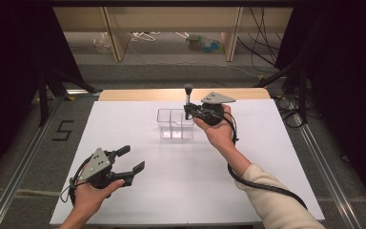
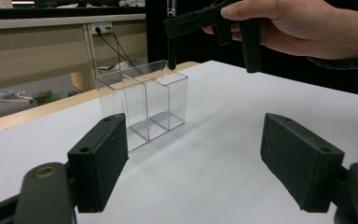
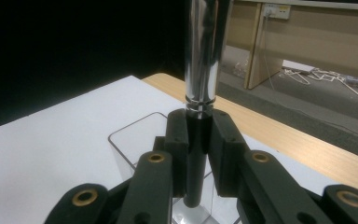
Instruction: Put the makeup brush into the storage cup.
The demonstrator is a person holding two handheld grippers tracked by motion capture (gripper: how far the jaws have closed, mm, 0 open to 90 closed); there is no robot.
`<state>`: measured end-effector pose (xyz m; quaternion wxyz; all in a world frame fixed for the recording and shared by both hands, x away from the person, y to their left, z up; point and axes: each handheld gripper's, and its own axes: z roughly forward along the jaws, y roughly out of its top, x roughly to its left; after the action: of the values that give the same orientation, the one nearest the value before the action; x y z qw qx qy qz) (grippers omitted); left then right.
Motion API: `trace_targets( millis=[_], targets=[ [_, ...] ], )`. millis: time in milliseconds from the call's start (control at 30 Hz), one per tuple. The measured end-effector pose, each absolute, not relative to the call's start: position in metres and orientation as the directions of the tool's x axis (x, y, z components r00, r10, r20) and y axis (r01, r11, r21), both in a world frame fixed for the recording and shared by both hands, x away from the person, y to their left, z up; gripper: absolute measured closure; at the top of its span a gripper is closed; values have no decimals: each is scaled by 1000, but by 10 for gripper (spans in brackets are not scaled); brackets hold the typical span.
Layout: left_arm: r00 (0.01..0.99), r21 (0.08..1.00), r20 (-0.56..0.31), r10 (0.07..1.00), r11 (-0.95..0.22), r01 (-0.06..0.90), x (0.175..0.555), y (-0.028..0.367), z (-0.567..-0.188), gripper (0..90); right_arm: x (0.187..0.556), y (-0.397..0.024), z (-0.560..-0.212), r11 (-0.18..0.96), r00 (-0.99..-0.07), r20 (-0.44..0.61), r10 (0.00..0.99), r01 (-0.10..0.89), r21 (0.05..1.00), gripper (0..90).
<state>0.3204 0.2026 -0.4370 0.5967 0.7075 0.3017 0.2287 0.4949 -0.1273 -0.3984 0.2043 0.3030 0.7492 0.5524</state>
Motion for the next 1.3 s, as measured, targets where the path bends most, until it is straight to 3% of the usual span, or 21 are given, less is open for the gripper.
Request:
trace_targets(
  millis=[1300],
  targets=[
    [714, 982, -35, 699, -108, 153, 320, 203, -437, 229, 501, -131, -404, 219, -712, 9, 702, 228, 949, 793]
  ],
)
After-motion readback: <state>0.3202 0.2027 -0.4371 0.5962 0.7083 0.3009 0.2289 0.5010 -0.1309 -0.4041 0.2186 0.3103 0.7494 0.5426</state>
